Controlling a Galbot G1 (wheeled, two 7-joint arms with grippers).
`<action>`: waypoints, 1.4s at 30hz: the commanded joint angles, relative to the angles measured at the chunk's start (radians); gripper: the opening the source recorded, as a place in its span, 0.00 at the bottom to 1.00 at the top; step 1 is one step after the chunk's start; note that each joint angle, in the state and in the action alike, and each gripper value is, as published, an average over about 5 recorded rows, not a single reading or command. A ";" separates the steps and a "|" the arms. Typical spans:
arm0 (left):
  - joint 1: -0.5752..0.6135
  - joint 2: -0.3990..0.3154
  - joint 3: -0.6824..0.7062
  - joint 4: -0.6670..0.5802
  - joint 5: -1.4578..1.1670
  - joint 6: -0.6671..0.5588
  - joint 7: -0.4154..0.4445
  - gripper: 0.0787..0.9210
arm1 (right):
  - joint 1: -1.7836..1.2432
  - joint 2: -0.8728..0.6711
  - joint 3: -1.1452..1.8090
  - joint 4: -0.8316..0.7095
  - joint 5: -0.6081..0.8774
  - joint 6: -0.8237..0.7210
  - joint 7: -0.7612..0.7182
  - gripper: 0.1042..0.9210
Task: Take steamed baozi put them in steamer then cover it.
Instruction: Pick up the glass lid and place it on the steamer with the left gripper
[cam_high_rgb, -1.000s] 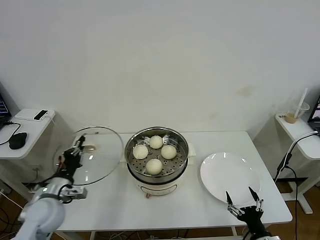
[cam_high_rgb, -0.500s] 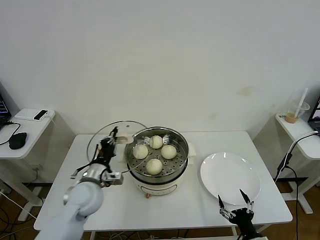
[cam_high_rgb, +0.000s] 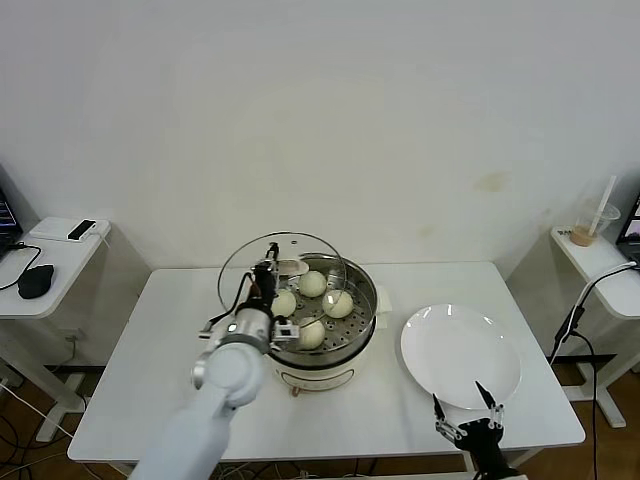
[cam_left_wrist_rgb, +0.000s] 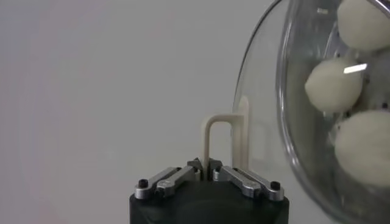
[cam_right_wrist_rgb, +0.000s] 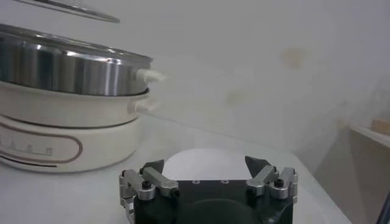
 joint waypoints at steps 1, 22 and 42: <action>-0.007 -0.153 0.048 0.041 0.143 0.016 0.045 0.07 | 0.002 0.001 -0.002 -0.010 -0.015 0.000 -0.001 0.88; 0.052 -0.184 0.036 0.092 0.197 -0.012 0.030 0.07 | 0.003 -0.002 -0.019 -0.022 -0.005 0.000 -0.003 0.88; 0.058 -0.199 0.018 0.104 0.168 -0.014 0.009 0.07 | -0.001 -0.006 -0.025 -0.025 -0.005 0.001 -0.009 0.88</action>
